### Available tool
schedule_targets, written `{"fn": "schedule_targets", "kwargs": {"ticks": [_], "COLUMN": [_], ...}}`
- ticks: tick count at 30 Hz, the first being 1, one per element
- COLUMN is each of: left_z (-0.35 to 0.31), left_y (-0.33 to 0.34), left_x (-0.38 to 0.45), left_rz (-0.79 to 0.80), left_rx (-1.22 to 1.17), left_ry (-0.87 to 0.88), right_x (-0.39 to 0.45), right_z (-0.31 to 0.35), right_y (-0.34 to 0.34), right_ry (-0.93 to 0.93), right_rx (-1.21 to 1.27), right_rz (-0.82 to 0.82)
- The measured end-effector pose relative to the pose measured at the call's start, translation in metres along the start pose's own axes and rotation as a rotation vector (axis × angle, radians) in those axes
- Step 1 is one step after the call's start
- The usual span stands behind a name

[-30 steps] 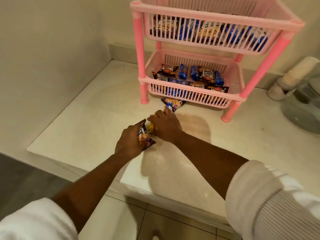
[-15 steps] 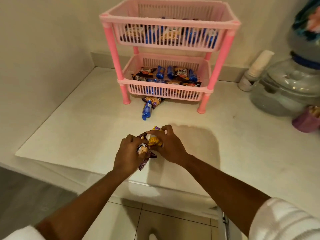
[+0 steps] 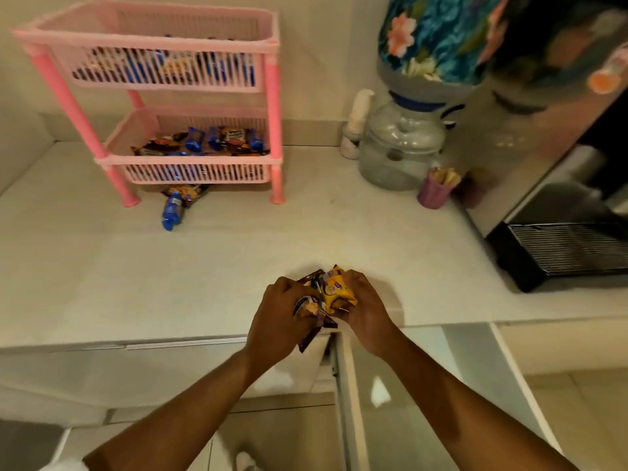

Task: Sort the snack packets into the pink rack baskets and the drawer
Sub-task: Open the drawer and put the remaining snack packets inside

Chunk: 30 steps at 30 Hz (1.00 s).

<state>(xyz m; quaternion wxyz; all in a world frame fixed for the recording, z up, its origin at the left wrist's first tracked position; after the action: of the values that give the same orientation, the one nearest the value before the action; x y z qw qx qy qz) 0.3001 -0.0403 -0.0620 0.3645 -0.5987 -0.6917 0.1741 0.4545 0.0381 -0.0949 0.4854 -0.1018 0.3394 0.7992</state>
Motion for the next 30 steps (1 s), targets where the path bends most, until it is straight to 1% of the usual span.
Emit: {"fn": "schedule_targets", "kwargs": {"ticks": [2, 4, 6, 9, 11, 13, 15, 18, 20, 22, 24, 26, 30], "left_z": [-0.026, -0.050, -0.069, -0.094, -0.104, -0.109, -0.108, -0.097, -0.089, -0.083, -0.074, -0.064, -0.049], "left_y": [0.028, 0.056, 0.083, 0.125, 0.151, 0.178, 0.201, 0.233, 0.255, 0.282, 0.303, 0.320, 0.343], "left_x": [-0.002, -0.006, -0.013, -0.027, -0.037, -0.045, -0.051, -0.062, -0.070, -0.078, -0.086, -0.094, -0.105], "left_rz": [0.049, 0.110, 0.168, 0.257, 0.320, 0.374, 0.407, 0.450, 0.533, 0.661, 0.757, 0.798, 0.818], "left_rx": [-0.040, -0.086, -0.105, -0.113, -0.099, -0.063, -0.030, -0.002, 0.042, 0.161, 0.200, 0.193, 0.208], "left_ry": [0.013, 0.027, 0.050, 0.071, 0.083, 0.073, 0.039, -0.025, -0.069, -0.066, -0.158, -0.259, -0.309], "right_x": [-0.024, -0.049, -0.072, -0.101, -0.112, -0.119, -0.120, -0.116, -0.112, -0.108, -0.101, -0.091, -0.074], "right_z": [0.001, -0.002, -0.008, -0.022, -0.034, -0.048, -0.064, -0.087, -0.105, -0.120, -0.131, -0.139, -0.155], "right_y": [-0.041, -0.081, -0.119, -0.172, -0.197, -0.213, -0.225, -0.243, -0.255, -0.266, -0.276, -0.283, -0.293], "right_ry": [-0.016, -0.021, 0.021, 0.134, 0.212, 0.290, 0.363, 0.449, 0.533, 0.630, 0.675, 0.669, 0.695], "right_rx": [-0.073, -0.116, -0.128, -0.125, -0.145, -0.269, -0.355, -0.353, -0.337, -0.390, -0.440, -0.486, -0.635], "right_rz": [-0.106, -0.168, -0.202, -0.263, -0.260, -0.219, -0.242, -0.356, -0.407, -0.436, -0.448, -0.442, -0.396]}}
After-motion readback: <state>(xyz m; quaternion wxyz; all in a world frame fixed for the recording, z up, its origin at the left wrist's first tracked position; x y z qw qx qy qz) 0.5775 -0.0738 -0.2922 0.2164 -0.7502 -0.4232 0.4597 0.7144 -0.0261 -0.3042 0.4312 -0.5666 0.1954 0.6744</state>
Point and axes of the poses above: each hand's wrist, its own x-axis towards the middle knuckle, its own y-axis out of the palm, z = x × y, the point moved 5 cm from there along x, towards the middle knuckle, and after that the axes turned 13 degrees about y, right-handed, at the moved point
